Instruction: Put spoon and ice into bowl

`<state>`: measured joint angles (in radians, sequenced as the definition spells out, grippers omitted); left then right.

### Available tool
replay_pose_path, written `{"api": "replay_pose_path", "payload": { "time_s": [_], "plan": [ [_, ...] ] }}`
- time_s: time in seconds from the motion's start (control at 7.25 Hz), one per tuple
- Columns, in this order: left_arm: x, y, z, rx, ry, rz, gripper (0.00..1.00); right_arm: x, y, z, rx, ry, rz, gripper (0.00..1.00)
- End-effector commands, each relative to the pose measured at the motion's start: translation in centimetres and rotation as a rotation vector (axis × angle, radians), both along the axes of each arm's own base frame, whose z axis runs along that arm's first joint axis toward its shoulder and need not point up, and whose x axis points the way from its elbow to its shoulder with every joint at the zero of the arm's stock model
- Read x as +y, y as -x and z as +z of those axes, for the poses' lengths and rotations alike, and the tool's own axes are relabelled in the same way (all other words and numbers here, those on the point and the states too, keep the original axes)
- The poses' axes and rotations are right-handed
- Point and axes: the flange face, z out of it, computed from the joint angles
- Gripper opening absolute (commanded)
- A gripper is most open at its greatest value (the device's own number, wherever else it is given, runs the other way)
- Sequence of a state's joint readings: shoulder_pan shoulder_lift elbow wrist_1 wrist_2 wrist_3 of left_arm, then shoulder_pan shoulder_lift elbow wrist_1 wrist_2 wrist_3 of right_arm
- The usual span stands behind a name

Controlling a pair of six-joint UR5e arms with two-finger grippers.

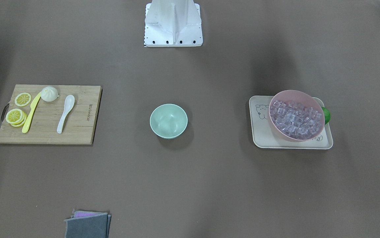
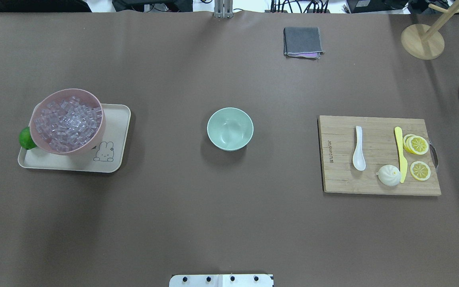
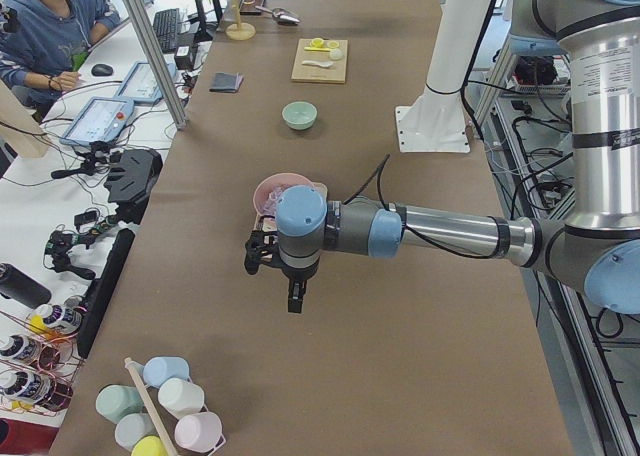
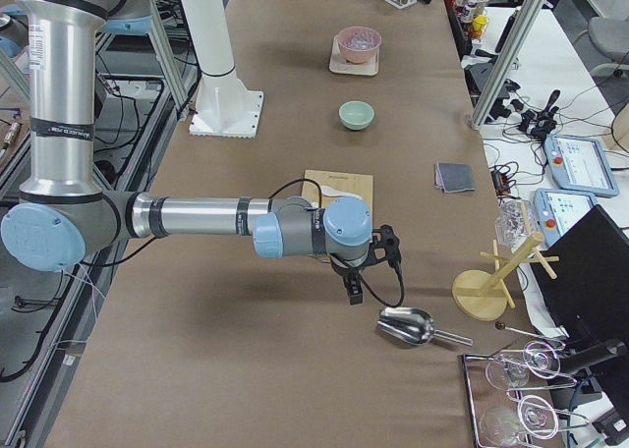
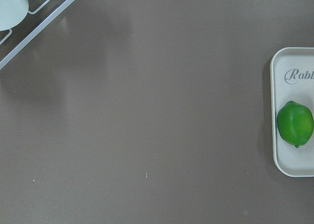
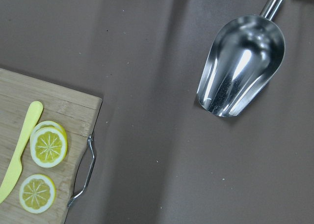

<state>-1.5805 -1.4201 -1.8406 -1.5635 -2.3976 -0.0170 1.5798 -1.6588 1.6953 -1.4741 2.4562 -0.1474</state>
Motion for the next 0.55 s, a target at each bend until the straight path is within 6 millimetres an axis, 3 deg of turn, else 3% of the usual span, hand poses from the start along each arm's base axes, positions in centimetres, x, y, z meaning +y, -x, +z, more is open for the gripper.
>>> {"api": "replay_pose_path", "payload": {
  "time_s": [0.0,0.41],
  "plan": [
    [0.01,0.04,-0.27,-0.001,-0.007,0.004,0.98,-0.16,0.0,-0.18,-0.003,-0.001,0.002,1.0],
    [0.1,0.02,-0.01,-0.007,-0.007,0.005,0.98,-0.19,0.01,-0.38,-0.005,0.0,0.007,1.0]
  ]
}}
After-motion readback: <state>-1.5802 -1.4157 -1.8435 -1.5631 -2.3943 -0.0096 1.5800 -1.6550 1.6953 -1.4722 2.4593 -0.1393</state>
